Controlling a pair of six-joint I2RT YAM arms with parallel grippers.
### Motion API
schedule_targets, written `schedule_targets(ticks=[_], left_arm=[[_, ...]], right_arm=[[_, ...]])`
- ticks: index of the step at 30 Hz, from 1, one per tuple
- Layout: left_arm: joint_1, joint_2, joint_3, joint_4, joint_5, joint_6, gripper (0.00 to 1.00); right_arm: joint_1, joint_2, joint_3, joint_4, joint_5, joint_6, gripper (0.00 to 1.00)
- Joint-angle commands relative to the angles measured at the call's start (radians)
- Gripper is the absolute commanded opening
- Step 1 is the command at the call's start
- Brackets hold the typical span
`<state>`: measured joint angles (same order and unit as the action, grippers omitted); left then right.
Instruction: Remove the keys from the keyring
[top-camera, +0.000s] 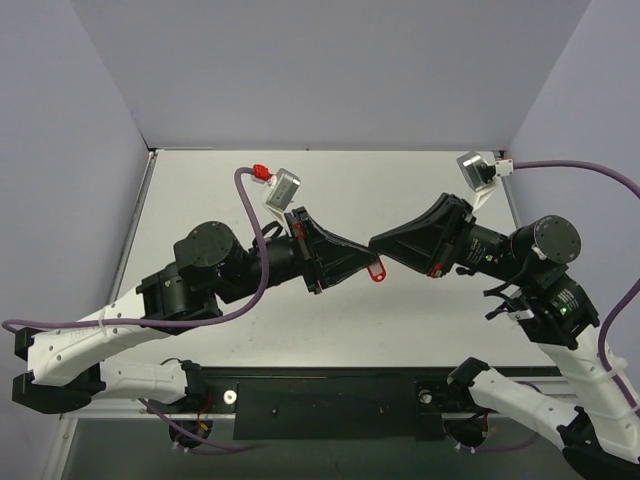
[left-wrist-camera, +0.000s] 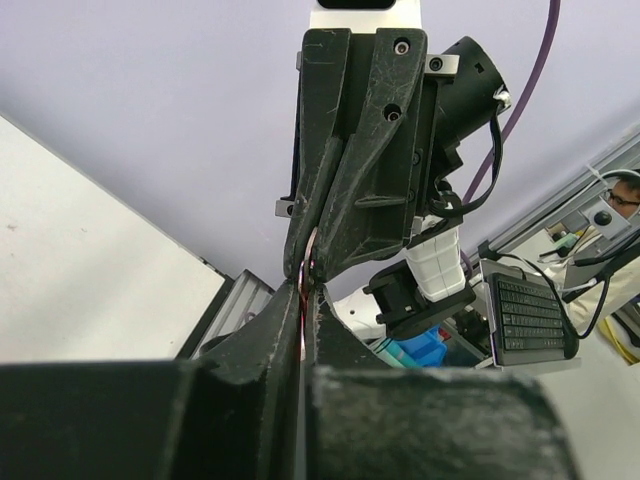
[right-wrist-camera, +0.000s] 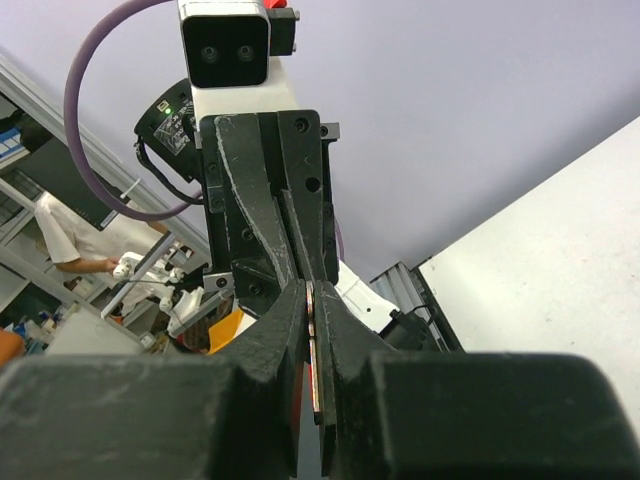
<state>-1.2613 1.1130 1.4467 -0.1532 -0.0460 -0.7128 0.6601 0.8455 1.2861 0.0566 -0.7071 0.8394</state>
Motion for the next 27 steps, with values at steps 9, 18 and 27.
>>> schedule_targets(ticks=[9,18,27], left_arm=[[0.003,-0.044,0.130,-0.327,0.026,0.131,0.63],[0.007,0.034,0.317,-0.489,0.147,0.243,0.57],[0.036,0.117,0.385,-0.485,0.239,0.254,0.50]], right_arm=[[-0.001,-0.091,-0.034,-0.081,-0.028,-0.057,0.00],[0.001,-0.079,-0.050,0.054,-0.140,0.039,0.00],[0.030,-0.068,-0.013,0.002,-0.149,0.004,0.00]])
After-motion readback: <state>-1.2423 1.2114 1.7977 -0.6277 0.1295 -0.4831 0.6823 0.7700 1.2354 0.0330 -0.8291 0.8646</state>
